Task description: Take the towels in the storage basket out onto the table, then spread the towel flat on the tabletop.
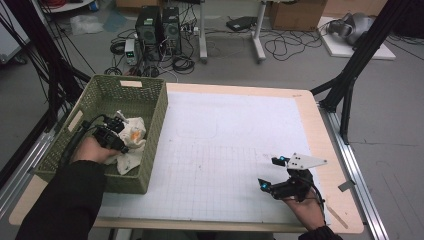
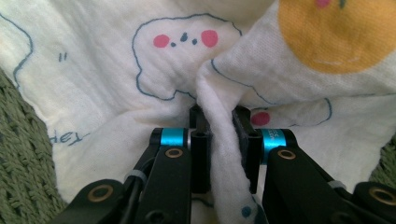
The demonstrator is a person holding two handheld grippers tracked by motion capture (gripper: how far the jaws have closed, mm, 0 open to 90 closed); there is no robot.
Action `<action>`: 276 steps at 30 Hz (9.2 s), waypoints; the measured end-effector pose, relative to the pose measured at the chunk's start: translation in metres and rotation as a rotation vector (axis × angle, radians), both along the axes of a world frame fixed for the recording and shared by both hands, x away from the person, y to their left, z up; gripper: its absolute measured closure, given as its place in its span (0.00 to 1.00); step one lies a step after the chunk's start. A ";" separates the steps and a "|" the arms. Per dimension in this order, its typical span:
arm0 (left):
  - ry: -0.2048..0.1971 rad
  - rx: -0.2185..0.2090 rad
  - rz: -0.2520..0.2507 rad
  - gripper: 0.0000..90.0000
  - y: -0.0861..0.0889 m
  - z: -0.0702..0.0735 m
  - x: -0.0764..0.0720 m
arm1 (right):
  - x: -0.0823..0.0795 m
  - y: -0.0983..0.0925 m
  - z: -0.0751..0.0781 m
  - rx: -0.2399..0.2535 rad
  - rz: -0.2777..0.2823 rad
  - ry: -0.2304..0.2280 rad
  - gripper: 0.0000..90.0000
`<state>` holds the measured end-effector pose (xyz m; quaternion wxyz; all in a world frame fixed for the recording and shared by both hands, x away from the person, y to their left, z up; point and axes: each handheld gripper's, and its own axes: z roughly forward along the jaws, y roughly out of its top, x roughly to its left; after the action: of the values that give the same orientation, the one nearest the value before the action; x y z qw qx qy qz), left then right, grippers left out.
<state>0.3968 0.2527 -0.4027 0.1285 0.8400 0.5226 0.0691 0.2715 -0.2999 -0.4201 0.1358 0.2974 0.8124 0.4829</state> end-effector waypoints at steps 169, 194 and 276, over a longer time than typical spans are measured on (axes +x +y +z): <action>-0.178 -1.019 -0.162 0.91 -0.143 0.084 0.007 | 0.001 -0.002 0.004 0.039 0.010 -0.013 0.08; -0.165 -0.958 -0.180 0.91 -0.208 0.059 -0.001 | 0.003 -0.003 0.007 0.055 0.007 -0.023 0.08; -0.276 -0.899 -0.154 0.69 -0.200 -0.027 -0.038 | 0.065 0.059 -0.007 -0.086 0.206 0.100 0.95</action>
<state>0.3585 0.0530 -0.4297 0.5522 0.7202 0.4151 -0.0629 0.3362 -0.2413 -0.4275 0.0573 0.2298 0.8644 0.4435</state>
